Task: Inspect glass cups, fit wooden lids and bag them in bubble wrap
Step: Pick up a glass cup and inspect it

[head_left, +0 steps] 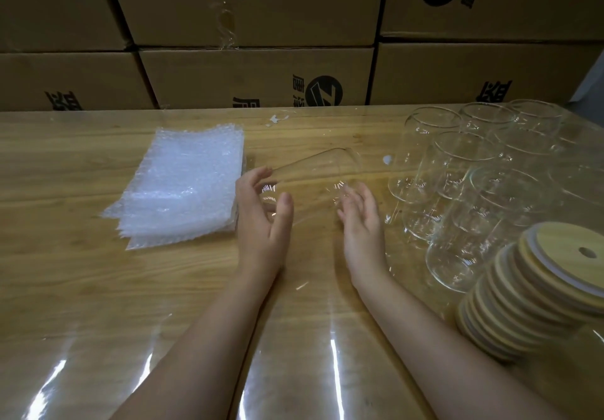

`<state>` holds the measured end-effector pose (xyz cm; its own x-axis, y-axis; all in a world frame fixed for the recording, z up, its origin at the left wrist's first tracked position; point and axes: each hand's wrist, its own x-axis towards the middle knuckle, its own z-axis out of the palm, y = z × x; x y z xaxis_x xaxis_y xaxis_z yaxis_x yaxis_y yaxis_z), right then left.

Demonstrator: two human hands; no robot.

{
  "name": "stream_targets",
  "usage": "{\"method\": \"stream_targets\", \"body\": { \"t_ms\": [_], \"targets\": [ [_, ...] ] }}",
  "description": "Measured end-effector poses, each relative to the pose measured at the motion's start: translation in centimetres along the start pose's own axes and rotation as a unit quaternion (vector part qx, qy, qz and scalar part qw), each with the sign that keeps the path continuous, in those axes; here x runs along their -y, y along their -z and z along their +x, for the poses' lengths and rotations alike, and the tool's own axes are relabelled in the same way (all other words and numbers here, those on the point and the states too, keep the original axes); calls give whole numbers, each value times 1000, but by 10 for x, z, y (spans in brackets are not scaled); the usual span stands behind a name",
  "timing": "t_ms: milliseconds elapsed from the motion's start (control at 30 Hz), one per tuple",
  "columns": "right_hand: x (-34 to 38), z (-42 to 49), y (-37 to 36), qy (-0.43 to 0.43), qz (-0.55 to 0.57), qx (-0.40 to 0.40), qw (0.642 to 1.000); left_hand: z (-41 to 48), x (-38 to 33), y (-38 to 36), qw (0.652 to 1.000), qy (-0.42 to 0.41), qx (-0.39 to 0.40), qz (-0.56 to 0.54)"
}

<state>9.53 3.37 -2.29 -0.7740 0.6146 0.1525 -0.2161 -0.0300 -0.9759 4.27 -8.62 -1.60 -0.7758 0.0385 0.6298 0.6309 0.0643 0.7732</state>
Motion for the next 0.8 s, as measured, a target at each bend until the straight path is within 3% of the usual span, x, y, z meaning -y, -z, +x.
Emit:
{"method": "stream_targets", "body": {
  "t_ms": [167, 300, 433, 567, 667, 800],
  "targets": [
    [-1, -2, -1, 31, -18, -6, 999, 1, 4, -2, 986, -136, 19, 96],
    [3, -5, 2, 65, -23, -29, 997, 2, 1, 3, 984, -168, 7, 65],
    [10, -6, 4, 83, 14, -50, 995, 3, -3, 5, 997, -60, 14, -46],
    [16, -6, 3, 44, 79, -24, 996, 4, -8, 3, 989, 44, -8, -142],
    [16, -4, 3, 24, 118, 27, 992, 5, -8, 1, 983, 75, -16, -166],
    [9, -4, 1, -5, 91, 125, 988, 10, -6, 4, 957, 167, -51, -230]
  ]
}}
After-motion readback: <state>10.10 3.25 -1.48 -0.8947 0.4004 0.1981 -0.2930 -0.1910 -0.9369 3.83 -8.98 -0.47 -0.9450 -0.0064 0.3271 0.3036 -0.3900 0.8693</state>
